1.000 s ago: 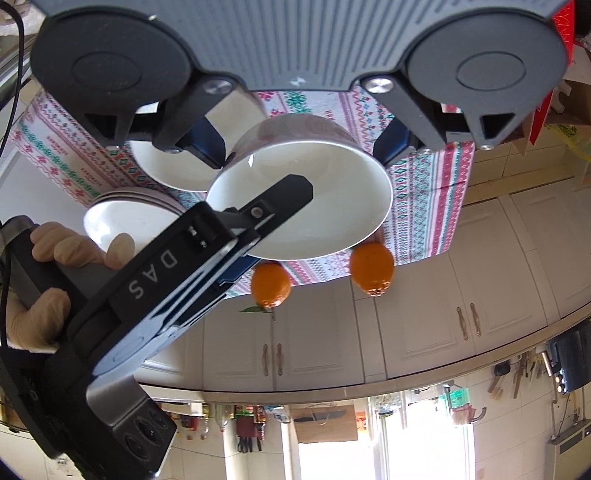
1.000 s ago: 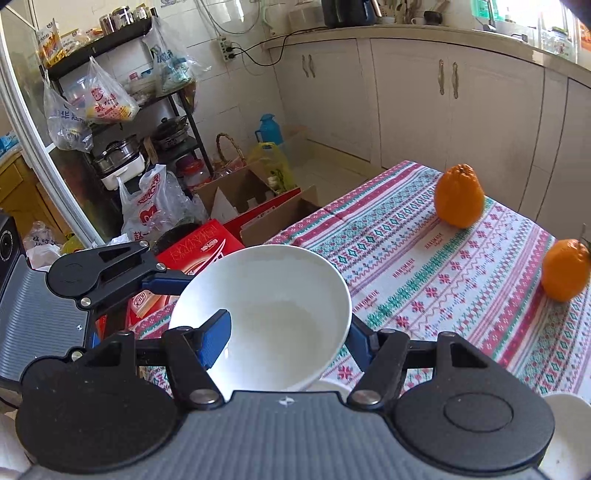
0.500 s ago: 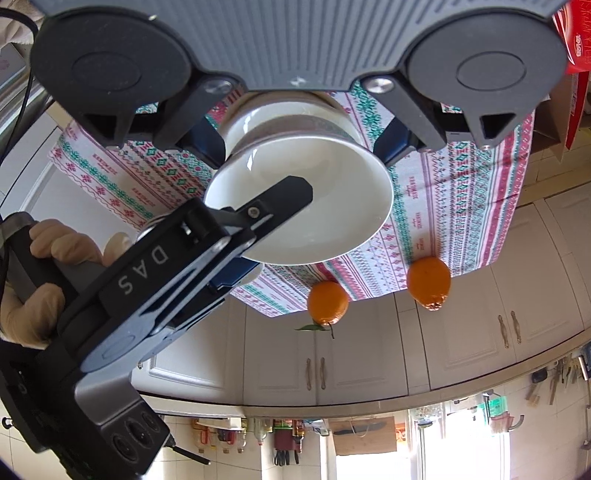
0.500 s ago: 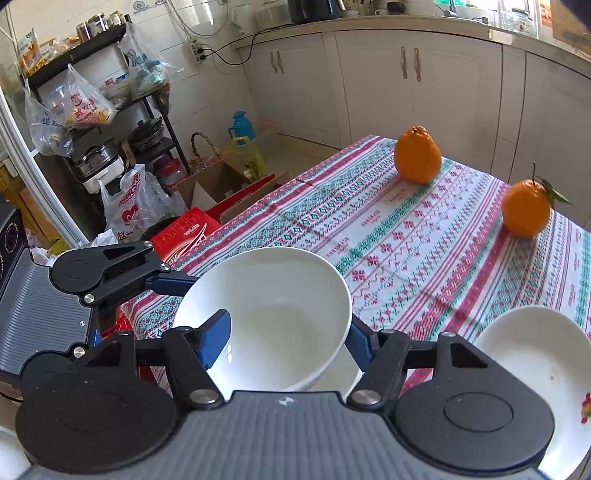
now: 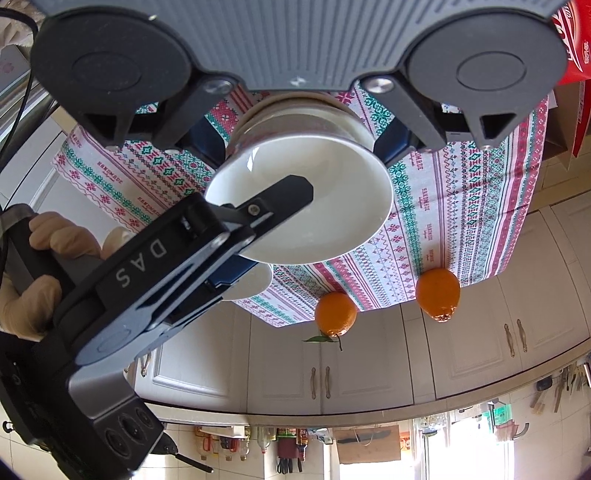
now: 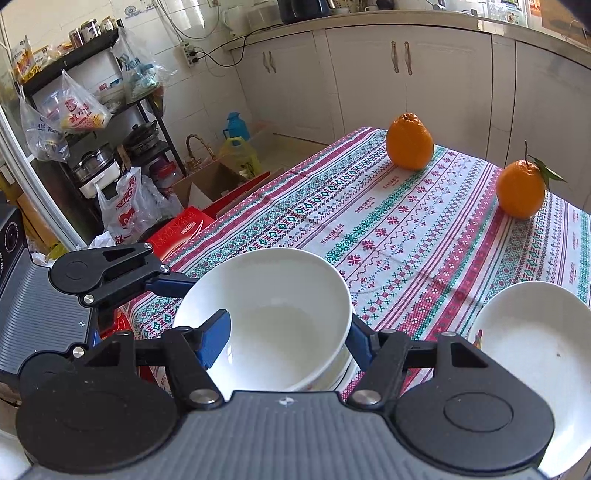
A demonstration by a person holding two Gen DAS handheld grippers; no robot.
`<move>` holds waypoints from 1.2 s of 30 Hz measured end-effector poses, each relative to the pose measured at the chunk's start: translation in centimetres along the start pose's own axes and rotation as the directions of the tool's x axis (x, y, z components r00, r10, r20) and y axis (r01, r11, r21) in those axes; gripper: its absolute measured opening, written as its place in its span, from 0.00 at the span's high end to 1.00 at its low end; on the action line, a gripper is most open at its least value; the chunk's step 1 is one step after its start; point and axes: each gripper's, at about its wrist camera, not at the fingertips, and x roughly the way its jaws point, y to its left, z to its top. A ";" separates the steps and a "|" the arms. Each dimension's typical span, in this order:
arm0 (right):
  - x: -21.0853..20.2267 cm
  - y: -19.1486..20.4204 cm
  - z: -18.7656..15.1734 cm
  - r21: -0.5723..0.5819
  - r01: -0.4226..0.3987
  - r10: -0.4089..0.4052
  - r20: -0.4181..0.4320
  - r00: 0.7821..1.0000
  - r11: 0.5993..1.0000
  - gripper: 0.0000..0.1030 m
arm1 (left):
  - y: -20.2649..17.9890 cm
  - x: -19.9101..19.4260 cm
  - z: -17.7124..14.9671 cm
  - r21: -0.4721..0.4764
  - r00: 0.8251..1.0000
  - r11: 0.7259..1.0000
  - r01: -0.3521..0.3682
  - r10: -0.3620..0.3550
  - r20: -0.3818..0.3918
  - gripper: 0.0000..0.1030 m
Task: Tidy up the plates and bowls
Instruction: 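Lower the white bowl into the nested bowls and open both grippers, then grasp the bowl stack rim with the left gripper while the right gripper grasps its rim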
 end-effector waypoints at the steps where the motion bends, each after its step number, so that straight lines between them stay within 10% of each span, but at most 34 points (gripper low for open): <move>1: 0.1 0.1 0.1 -0.004 0.002 -0.002 -0.002 1.000 1.000 0.30 | 0.1 0.1 0.0 -0.003 1.000 1.000 0.000 0.000 -0.003 0.16; 22: 1.0 0.1 0.2 -0.021 0.013 -0.013 -0.015 1.000 1.000 0.29 | 0.7 0.9 0.0 -0.013 0.999 0.999 0.035 -0.035 -0.016 0.07; 27: 1.1 0.1 0.2 -0.026 0.032 -0.032 -0.011 0.999 0.999 0.11 | 1.0 1.2 0.0 -0.016 0.998 0.998 0.053 -0.053 -0.030 0.05; 36: 0.3 -0.3 0.6 -0.007 0.028 -0.027 0.044 0.999 1.000 0.10 | 1.5 -0.1 -0.3 -0.006 0.998 0.998 0.065 -0.065 -0.004 0.03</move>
